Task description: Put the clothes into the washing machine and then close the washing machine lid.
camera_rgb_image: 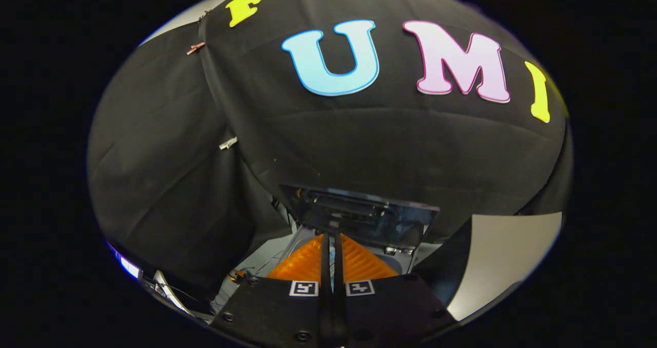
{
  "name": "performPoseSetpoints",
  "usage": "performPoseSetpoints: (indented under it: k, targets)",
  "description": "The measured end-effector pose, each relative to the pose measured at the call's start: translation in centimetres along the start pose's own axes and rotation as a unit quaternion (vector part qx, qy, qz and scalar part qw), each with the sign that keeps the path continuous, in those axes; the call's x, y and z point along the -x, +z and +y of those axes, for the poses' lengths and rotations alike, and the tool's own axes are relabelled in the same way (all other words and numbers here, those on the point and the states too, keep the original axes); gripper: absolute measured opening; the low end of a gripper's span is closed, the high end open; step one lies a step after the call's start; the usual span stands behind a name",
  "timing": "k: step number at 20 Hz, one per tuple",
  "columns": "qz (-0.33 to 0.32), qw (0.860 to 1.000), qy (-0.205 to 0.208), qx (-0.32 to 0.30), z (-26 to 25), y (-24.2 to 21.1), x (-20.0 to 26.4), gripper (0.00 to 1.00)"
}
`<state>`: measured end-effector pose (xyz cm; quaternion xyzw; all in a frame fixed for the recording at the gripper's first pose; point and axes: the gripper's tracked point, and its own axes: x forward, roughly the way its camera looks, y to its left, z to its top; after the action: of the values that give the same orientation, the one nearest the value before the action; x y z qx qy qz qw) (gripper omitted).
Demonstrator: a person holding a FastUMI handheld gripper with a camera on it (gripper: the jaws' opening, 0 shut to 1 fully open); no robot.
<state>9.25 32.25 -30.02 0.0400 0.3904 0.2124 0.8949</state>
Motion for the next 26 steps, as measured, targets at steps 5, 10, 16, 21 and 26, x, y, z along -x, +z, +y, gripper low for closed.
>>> performPoseSetpoints:
  k: [5,10,16,21,26]
  targets:
    - [0.022,1.0,-0.012,-0.003,-0.3,-2.5,-1.6,0.05]
    - [0.041,0.999,-0.032,-0.008,-0.8,-5.0,-3.4,0.05]
    - [0.044,0.997,-0.061,-0.031,-1.1,-8.3,-6.9,0.05]
    - [0.052,0.993,-0.096,-0.052,-2.2,-12.1,-11.6,0.05]
    - [0.091,0.985,-0.126,-0.072,-3.2,-17.3,-16.0,0.06]
